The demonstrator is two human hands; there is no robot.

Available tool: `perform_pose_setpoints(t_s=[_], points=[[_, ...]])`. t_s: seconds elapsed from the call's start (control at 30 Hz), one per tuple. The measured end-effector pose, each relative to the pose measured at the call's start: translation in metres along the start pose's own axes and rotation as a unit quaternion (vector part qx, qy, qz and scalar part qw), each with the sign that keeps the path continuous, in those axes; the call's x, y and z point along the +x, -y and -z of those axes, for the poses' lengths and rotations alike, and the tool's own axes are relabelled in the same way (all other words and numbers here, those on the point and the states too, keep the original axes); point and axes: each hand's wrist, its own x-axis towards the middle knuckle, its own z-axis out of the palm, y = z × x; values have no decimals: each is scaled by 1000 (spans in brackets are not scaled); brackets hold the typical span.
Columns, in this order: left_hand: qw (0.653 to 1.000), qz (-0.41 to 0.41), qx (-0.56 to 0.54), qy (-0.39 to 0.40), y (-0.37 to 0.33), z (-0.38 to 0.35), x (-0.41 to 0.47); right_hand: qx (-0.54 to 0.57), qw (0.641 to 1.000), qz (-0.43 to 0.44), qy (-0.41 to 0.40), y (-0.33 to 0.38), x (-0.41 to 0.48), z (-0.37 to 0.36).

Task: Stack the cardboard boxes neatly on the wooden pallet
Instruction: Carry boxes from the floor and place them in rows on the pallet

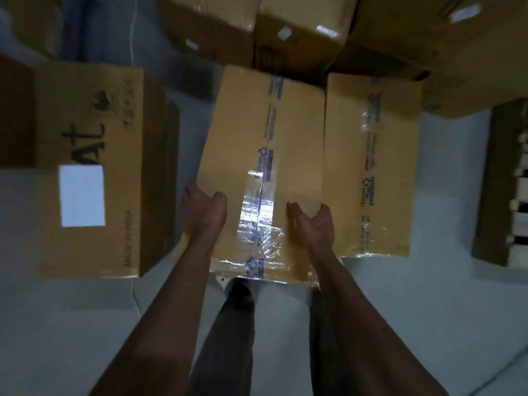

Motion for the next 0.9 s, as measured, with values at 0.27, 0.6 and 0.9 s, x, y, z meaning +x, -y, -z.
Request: perform_pose_setpoints(t_s=[0.27,0.6,0.9], points=[[989,-64,135,-21,-81,190,-167,-6,997,-65,44,47,-214,143],[919,-267,290,-28,-150,215,-401,208,970,-118,47,-54,-350,294],[749,-482,453,-23,-216,85,-667,504,832,-195,127,-193,-398,443]])
